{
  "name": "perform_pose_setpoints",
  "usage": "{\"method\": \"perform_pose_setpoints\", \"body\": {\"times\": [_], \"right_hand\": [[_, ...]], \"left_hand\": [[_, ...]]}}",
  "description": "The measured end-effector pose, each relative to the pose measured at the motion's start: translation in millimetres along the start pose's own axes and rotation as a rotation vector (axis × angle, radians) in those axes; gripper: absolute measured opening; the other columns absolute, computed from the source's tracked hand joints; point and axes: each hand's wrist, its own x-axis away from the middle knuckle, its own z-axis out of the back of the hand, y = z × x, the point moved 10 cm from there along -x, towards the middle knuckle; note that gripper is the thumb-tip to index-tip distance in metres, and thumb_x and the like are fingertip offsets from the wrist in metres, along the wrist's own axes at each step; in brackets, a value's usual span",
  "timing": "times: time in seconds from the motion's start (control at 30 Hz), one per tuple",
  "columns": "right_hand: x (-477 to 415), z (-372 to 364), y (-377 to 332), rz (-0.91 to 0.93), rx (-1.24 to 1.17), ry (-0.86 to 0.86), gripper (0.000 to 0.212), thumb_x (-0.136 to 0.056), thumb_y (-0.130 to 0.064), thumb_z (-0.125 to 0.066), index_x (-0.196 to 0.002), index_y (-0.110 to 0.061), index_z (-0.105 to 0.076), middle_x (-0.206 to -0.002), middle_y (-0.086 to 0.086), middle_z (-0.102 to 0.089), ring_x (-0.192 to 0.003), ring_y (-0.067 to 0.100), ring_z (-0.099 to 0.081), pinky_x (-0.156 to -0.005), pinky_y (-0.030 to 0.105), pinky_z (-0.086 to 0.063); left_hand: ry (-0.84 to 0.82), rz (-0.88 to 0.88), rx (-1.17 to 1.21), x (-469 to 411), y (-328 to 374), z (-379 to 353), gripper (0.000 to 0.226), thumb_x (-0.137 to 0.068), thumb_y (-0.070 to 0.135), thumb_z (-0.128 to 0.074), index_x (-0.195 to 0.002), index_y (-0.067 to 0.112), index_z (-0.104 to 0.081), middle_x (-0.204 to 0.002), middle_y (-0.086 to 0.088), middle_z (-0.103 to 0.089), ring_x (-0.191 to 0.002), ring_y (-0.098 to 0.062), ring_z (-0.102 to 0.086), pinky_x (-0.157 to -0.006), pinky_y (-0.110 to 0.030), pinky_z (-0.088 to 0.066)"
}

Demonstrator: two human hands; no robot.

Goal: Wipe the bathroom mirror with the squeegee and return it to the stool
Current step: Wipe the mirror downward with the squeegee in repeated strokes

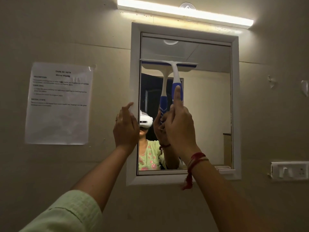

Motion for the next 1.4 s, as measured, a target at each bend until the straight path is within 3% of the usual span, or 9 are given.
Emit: {"method": "perform_pose_setpoints", "body": {"times": [0.2,0.57,0.67,0.8,0.9,0.97,1.07,1.17,1.4], "right_hand": [[21.4,1.6,4.1,-0.006,0.009,-0.025,0.06,-0.096,-0.023,-0.038,-0.146,-0.022,-0.006,-0.094,0.013,-0.058,-0.076,0.016,-0.059,-0.077,0.036,-0.055],[65.3,2.0,7.9,-0.023,-0.009,-0.049,0.06,-0.095,-0.028,-0.034,-0.145,-0.024,-0.002,-0.09,0.012,-0.056,-0.07,0.011,-0.055,-0.073,0.027,-0.052],[77.6,1.7,9.4,-0.033,-0.019,-0.074,0.06,-0.094,-0.028,-0.033,-0.142,-0.028,0.002,-0.091,0.013,-0.055,-0.069,0.013,-0.055,-0.073,0.032,-0.054],[95.5,1.6,11.8,-0.031,-0.003,-0.083,0.058,-0.093,-0.033,-0.029,-0.14,-0.03,0.005,-0.092,0.013,-0.054,-0.069,0.013,-0.056,-0.072,0.031,-0.055],[109.2,-0.9,13.3,-0.036,-0.008,-0.102,0.057,-0.09,-0.038,-0.021,-0.139,-0.031,0.008,-0.091,0.013,-0.054,-0.067,0.014,-0.055,-0.068,0.033,-0.055],[118.5,-2.7,16.4,-0.044,-0.008,-0.111,0.058,-0.094,-0.032,-0.029,-0.138,-0.031,0.008,-0.091,0.015,-0.054,-0.065,0.015,-0.055,-0.066,0.035,-0.056],[131.2,-4.5,19.8,-0.044,0.006,-0.119,0.065,-0.096,-0.019,-0.039,-0.139,-0.03,0.008,-0.089,0.015,-0.054,-0.06,0.014,-0.053,-0.059,0.035,-0.056],[141.4,-2.8,21.2,-0.045,0.006,-0.114,0.065,-0.094,-0.021,-0.035,-0.139,-0.036,0.009,-0.088,0.015,-0.055,-0.057,0.011,-0.051,-0.055,0.03,-0.054],[170.7,-0.8,24.5,-0.061,-0.005,-0.146,0.057,-0.095,-0.03,-0.027,-0.139,-0.038,0.009,-0.089,0.015,-0.056,-0.053,0.007,-0.045,-0.051,0.025,-0.051]], "left_hand": [[0.005,-0.002,0.009,-0.7,-1.0,0.7,0.03,-0.097,0.01,-0.034,-0.124,0.008,-0.047,-0.102,-0.017,-0.062,-0.087,-0.028,-0.06,-0.063,-0.027,-0.042],[0.014,0.029,-0.008,1.0,-6.5,0.3,0.031,-0.098,0.009,-0.034,-0.125,0.009,-0.049,-0.084,-0.014,-0.06,-0.078,-0.013,-0.046,-0.06,-0.016,-0.029],[0.008,0.048,-0.006,1.2,-8.3,0.0,0.032,-0.098,0.01,-0.033,-0.126,0.011,-0.048,-0.089,-0.014,-0.061,-0.084,-0.011,-0.045,-0.062,-0.021,-0.033],[0.001,0.045,-0.007,0.3,-9.0,-1.2,0.032,-0.098,0.01,-0.033,-0.126,0.011,-0.047,-0.101,-0.012,-0.062,-0.085,-0.007,-0.045,-0.065,-0.007,-0.027],[-0.009,0.031,0.012,-0.6,-6.2,-1.4,0.033,-0.097,0.012,-0.032,-0.126,0.009,-0.047,-0.103,-0.013,-0.062,-0.085,-0.013,-0.05,-0.068,-0.015,-0.036],[-0.009,0.025,0.017,-1.0,-4.4,-1.0,0.034,-0.097,0.013,-0.031,-0.126,0.007,-0.047,-0.104,-0.014,-0.063,-0.087,-0.018,-0.055,-0.069,-0.021,-0.038],[-0.008,0.031,0.015,-1.4,-4.1,-1.1,0.036,-0.096,0.017,-0.029,-0.126,0.008,-0.047,-0.108,-0.014,-0.063,-0.094,-0.023,-0.056,-0.072,-0.021,-0.037],[-0.008,0.03,0.012,-0.9,-4.1,-1.5,0.037,-0.095,0.018,-0.028,-0.126,0.008,-0.047,-0.109,-0.013,-0.062,-0.096,-0.024,-0.056,-0.073,-0.021,-0.036],[-0.011,0.01,-0.002,-1.3,-4.3,-1.4,0.037,-0.096,0.016,-0.028,-0.126,0.007,-0.046,-0.114,-0.012,-0.061,-0.094,-0.023,-0.055,-0.071,-0.005,-0.027]]}}
